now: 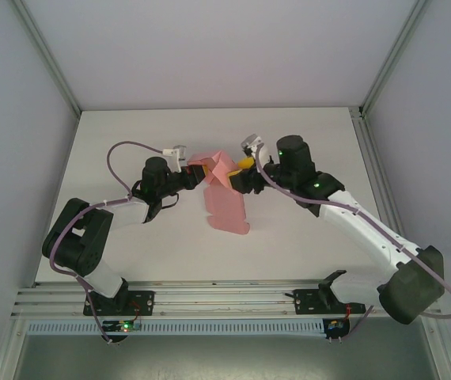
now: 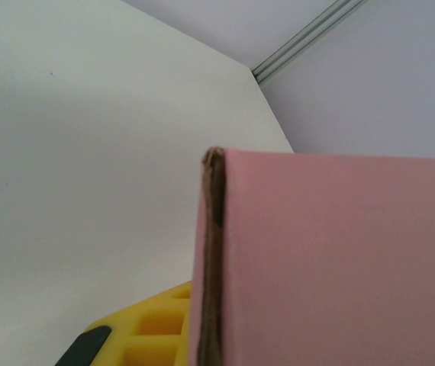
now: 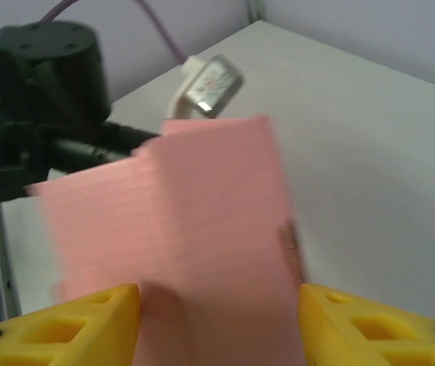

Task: Assemble paper box

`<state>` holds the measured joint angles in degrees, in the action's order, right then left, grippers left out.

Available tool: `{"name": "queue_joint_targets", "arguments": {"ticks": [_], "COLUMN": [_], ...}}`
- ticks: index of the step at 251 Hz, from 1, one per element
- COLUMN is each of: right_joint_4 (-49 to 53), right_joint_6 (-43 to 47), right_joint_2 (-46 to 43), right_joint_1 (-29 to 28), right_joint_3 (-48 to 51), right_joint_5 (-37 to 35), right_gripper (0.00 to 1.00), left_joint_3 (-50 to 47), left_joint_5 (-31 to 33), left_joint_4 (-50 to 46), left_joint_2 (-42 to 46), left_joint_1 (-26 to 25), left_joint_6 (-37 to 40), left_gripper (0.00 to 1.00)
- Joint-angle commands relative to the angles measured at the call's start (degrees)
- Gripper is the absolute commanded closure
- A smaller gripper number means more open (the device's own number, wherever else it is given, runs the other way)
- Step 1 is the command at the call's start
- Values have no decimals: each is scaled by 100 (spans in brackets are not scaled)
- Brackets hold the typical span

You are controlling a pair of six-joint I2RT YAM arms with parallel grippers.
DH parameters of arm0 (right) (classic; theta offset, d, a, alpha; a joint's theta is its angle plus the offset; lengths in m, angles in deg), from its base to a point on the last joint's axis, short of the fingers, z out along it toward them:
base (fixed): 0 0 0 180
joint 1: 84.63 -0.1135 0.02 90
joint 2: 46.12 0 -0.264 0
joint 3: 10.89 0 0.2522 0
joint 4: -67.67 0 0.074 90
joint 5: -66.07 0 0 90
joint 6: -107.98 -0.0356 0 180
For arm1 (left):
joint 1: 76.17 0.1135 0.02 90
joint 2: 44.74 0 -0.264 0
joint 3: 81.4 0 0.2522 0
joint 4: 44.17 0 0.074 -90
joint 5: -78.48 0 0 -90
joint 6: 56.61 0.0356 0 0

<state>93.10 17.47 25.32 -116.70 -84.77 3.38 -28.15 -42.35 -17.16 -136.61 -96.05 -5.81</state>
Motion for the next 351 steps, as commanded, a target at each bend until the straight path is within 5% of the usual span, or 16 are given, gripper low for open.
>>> {"name": "queue_joint_targets", "arguments": {"ticks": [1, 55, 117, 193, 254, 297, 351], "right_joint_4": [344, 425, -59, -501, -1219, -3272, -7476], "right_joint_6": [407, 709, 1371, 2094, 2515, 3492, 6851], "right_joint_2": [176, 468, 1122, 2451, 3246, 3226, 3980], "right_joint_1": [-218, -795, -1630, -1968, -1845, -1561, -1366], "right_joint_3": [-175, -413, -643, -1341, -1596, -1015, -782], "right_joint_5": [-447, -2187, -5140, -8035, -9776, -10447, -11028], "right_gripper": [43, 46, 44, 89, 99, 100, 100], "left_joint_3": [218, 287, 297, 368, 819, 859, 1034], "left_joint_5": [93, 149, 7, 575, 1896, 2536, 2590], "left_joint_4": [-87, -267, -300, -1034, -2603, -3234, -3598], "left_joint_2": [13, -9, 30, 252, 598, 876, 980], "left_joint_1": [-34, -38, -43, -177, -716, -764, -781], "left_joint_6": [108, 106, 44, -76, -250, -805, -1229], "left_gripper": [100, 100, 100, 100, 100, 100, 100]}}
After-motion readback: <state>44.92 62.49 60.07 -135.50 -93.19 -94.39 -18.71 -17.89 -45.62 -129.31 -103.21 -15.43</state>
